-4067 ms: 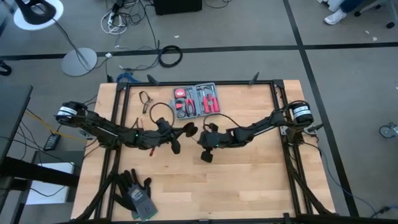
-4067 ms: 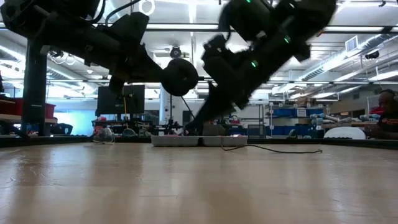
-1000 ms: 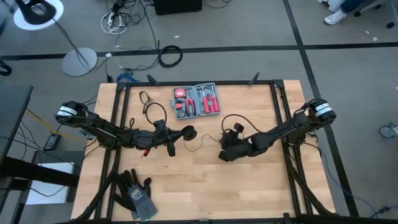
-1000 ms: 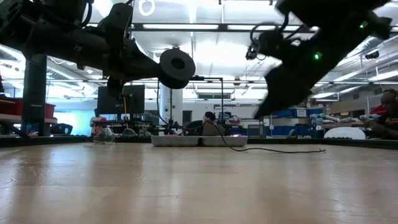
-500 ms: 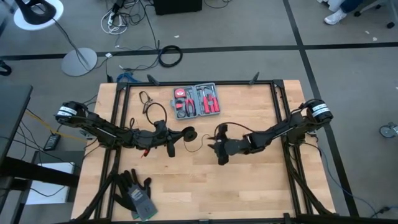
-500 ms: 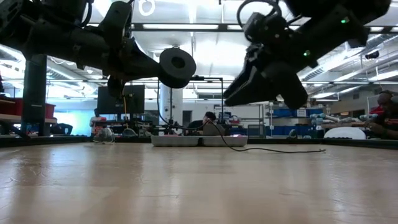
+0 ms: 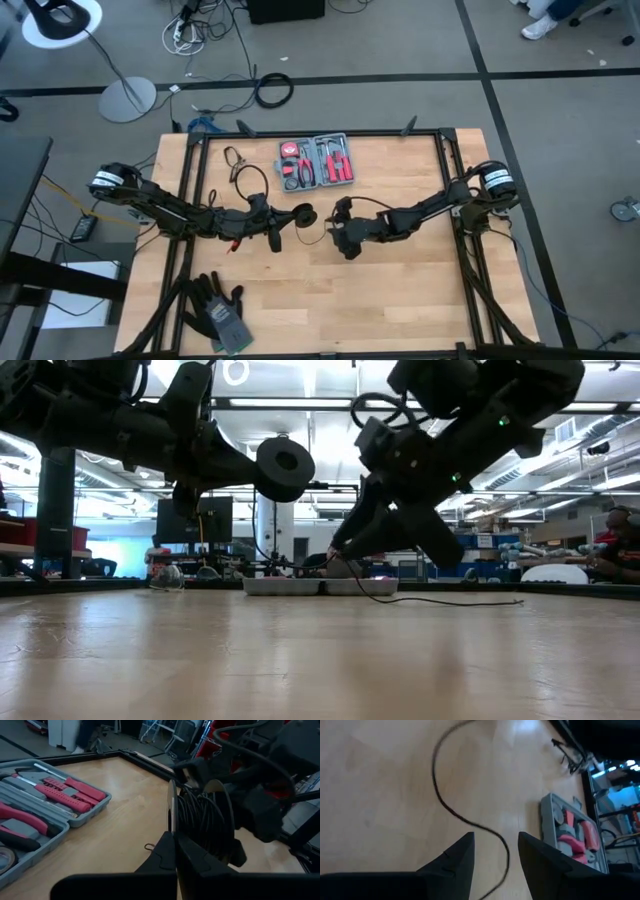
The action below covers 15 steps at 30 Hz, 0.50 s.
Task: Coil cords
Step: Coil the black wire onto the black spool
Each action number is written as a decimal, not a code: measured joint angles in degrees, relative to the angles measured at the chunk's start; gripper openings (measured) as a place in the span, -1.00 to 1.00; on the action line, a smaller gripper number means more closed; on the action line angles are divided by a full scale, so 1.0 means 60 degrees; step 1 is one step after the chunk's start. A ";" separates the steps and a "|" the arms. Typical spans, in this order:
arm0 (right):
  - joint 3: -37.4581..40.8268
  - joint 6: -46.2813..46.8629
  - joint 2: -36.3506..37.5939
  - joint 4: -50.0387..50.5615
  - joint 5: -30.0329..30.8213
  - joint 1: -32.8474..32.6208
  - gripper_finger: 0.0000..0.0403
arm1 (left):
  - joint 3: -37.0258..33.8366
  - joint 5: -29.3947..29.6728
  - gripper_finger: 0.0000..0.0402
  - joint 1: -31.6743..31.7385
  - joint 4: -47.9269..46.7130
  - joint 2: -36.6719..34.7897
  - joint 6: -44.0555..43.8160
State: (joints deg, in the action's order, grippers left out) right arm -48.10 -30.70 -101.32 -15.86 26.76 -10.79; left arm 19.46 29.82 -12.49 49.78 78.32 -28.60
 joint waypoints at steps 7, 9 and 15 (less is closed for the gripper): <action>-0.0014 0.0008 0.0004 0.0231 -0.0166 0.0385 -0.33 | 0.0004 -0.0004 -1.00 0.0000 0.0015 0.0000 -0.0005; -0.0011 0.0145 0.0004 0.0260 -0.0332 0.0528 -0.39 | 0.0004 -0.0004 -1.00 0.0000 0.0018 0.0000 -0.0025; -0.0013 0.1224 0.0007 0.0263 -0.1262 0.0964 -0.66 | 0.0003 -0.0004 -1.00 0.0000 0.0061 0.0000 -0.0029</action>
State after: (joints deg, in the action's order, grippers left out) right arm -48.17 -23.35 -101.27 -14.28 19.19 -5.00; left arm 19.48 29.80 -12.49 50.14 78.32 -28.77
